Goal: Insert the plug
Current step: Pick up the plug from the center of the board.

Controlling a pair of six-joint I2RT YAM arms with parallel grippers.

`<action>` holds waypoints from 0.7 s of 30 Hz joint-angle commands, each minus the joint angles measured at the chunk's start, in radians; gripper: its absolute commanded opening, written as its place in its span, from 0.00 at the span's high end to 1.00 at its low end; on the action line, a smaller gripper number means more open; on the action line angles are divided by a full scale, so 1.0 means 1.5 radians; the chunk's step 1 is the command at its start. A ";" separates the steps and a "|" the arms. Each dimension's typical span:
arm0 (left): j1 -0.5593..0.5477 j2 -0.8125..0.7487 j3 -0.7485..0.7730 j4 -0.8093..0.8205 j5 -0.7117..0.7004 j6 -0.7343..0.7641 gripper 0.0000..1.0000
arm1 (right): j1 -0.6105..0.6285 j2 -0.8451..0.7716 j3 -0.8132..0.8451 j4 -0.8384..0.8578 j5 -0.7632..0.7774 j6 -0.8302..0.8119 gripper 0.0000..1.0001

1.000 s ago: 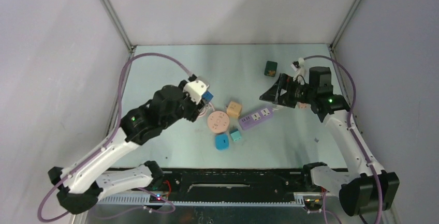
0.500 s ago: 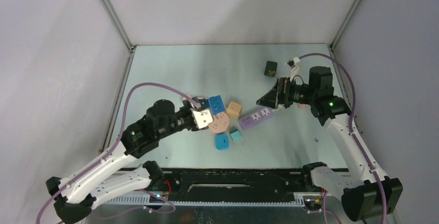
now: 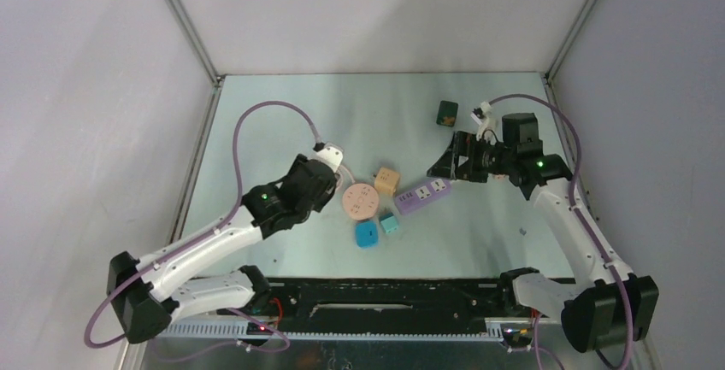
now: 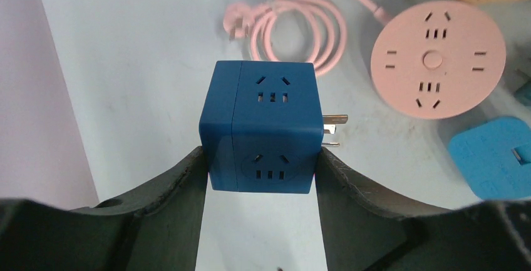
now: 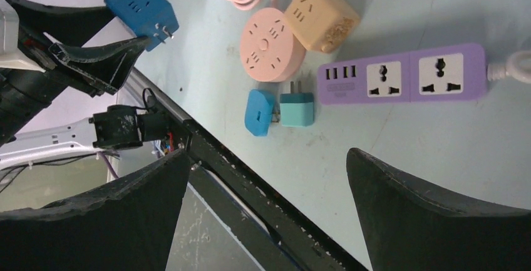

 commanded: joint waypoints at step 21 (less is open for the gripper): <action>0.001 -0.263 -0.127 0.296 0.696 0.639 1.00 | 0.119 0.030 0.022 0.204 -0.280 0.054 0.00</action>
